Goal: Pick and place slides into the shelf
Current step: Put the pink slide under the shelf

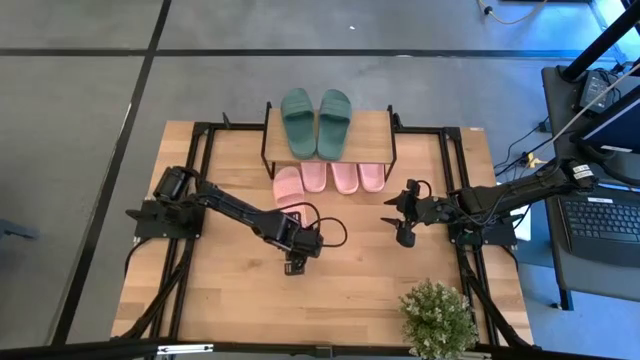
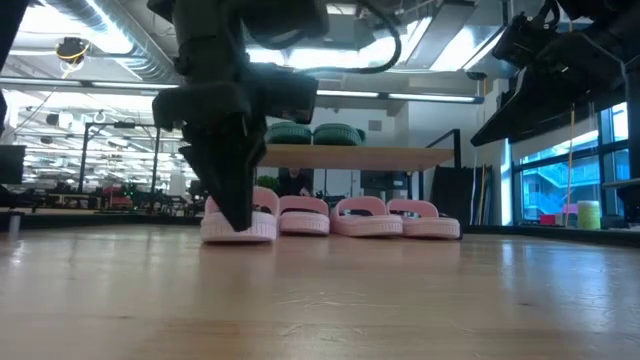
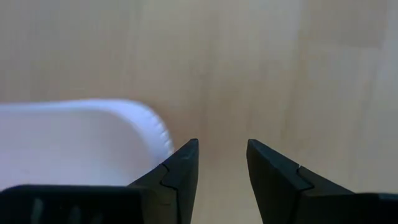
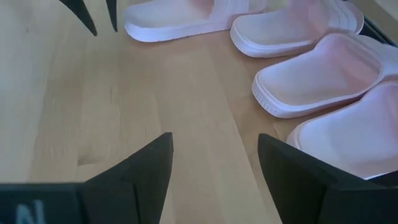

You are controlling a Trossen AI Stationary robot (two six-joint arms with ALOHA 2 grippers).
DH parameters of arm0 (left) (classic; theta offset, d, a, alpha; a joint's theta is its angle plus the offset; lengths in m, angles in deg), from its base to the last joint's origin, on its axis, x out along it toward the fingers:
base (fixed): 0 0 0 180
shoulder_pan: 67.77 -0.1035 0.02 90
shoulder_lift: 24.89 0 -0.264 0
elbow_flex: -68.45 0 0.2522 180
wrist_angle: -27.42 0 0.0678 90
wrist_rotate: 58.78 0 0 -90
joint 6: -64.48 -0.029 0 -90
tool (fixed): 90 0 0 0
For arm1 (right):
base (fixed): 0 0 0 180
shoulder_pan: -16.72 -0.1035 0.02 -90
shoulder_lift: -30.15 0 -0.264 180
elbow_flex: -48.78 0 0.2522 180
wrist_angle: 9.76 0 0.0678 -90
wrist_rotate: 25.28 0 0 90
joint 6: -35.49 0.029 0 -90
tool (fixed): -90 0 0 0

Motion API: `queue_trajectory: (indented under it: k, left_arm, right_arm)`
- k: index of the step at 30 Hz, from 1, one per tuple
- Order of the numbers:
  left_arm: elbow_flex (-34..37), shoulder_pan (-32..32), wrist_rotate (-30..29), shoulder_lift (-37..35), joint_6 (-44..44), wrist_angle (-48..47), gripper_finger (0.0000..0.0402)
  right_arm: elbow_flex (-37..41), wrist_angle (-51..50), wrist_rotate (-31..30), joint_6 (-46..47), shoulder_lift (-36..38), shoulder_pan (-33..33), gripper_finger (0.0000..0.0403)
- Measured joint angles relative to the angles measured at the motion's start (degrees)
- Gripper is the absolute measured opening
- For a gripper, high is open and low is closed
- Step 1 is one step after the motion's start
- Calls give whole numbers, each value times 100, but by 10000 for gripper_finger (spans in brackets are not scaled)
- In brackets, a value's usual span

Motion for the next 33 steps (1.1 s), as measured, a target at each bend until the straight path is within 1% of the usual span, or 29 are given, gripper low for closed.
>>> queue_trajectory:
  k: [4,6,15,26,33]
  left_arm:
    - [3,-2,-290,0,91,-360,128]
    - [70,-22,-450,-2,107,-365,128]
    - [541,-345,-421,-42,81,-295,128]
    - [575,-846,-472,-61,-757,-125,128]
    - [579,-1269,-571,-55,-1024,-118,128]
  right_arm:
    - [-1,27,0,134,0,1,236]
    - [-1,27,-2,237,0,-1,236]
    - [-1,189,-1,280,0,1,236]
    - [-1,282,0,261,0,1,236]
    - [-1,277,0,247,0,0,236]
